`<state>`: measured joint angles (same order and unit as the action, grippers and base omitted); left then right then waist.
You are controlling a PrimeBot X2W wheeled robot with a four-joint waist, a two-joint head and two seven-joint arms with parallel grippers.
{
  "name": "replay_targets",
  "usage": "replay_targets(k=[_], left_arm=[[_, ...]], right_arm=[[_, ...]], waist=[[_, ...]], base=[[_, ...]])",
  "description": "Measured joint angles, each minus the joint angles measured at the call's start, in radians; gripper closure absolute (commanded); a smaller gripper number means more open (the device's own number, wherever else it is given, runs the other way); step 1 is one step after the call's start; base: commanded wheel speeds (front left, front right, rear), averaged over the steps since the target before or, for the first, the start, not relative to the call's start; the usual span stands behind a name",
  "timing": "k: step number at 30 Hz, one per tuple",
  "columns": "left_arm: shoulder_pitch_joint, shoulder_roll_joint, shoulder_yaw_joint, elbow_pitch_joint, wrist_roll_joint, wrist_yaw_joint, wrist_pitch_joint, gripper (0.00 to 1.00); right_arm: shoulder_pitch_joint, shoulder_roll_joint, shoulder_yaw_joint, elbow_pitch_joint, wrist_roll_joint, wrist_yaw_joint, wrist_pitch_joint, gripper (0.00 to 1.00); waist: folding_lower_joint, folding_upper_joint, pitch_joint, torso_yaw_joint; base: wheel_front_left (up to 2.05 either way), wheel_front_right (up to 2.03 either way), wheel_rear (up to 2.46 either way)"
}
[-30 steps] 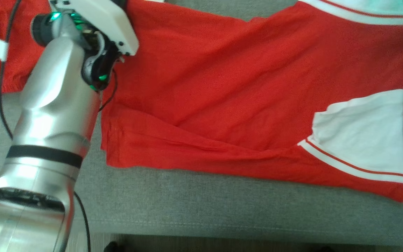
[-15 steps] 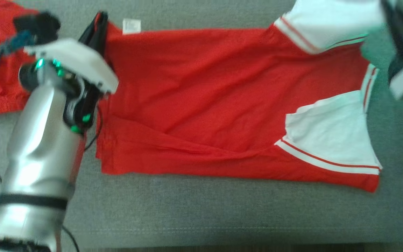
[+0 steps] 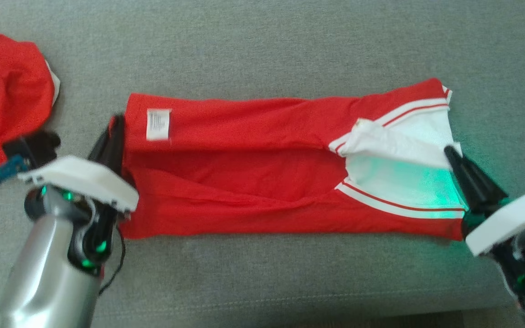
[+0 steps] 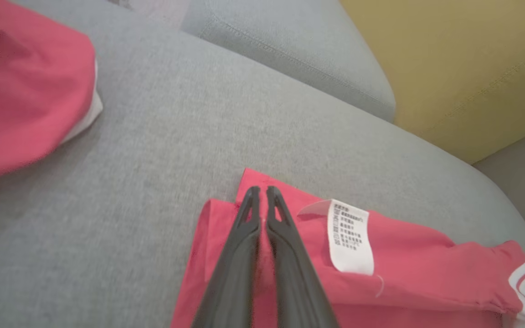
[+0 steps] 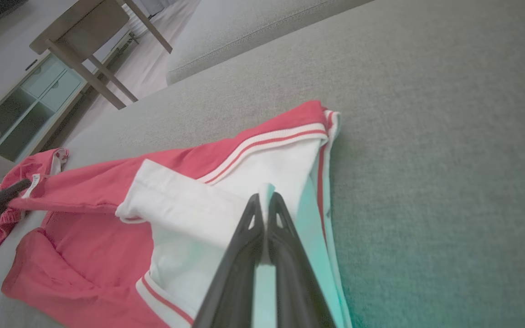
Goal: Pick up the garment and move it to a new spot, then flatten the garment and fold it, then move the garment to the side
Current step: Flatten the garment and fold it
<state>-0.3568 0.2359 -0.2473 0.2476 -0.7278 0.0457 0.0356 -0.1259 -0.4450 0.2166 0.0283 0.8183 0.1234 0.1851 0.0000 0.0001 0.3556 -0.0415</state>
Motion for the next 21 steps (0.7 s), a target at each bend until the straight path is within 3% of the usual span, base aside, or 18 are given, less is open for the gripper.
replay_targets(k=[6, 7, 8, 9, 13, 21], left_arm=[[0.09, 0.005, 0.012, -0.03, -0.034, 0.026, 0.021, 1.0], [0.097, 0.005, 0.012, -0.03, -0.041, 0.026, 0.029, 0.76], [0.103, 0.006, 0.008, -0.029, -0.04, 0.026, 0.035, 0.34], [0.108, 0.006, 0.005, -0.026, -0.04, 0.028, 0.037, 0.0], [0.13, 0.007, -0.002, -0.017, 0.021, 0.065, -0.026, 0.0], [0.184, 0.013, -0.038, -0.069, 0.223, 0.187, -0.236, 0.0]], right_arm=[[0.078, 0.063, -0.051, -0.024, -0.065, 0.0, 0.023, 0.98], [0.084, 0.072, -0.061, -0.024, -0.077, 0.0, 0.028, 0.63], [0.09, 0.082, -0.071, -0.024, -0.092, 0.0, 0.029, 0.16], [0.097, 0.092, -0.08, -0.024, -0.106, 0.0, 0.029, 0.0], [0.114, 0.143, -0.142, -0.032, -0.198, 0.0, -0.027, 0.0], [0.123, 0.251, -0.228, -0.128, -0.412, 0.0, -0.186, 0.0]], waist=[[0.0, 0.0, -0.007, -0.008], [0.0, 0.0, -0.006, -0.007], [0.0, 0.0, -0.006, -0.006], [0.0, 0.0, -0.006, -0.006], [0.0, 0.0, -0.009, -0.005], [0.0, 0.0, -0.037, -0.007]], base=[[0.0, 0.0, 0.0], [0.0, 0.0, 0.0], [0.0, 0.0, 0.0], [0.0, 0.0, 0.0], [0.0, 0.0, 0.0], [0.0, 0.0, 0.0]])
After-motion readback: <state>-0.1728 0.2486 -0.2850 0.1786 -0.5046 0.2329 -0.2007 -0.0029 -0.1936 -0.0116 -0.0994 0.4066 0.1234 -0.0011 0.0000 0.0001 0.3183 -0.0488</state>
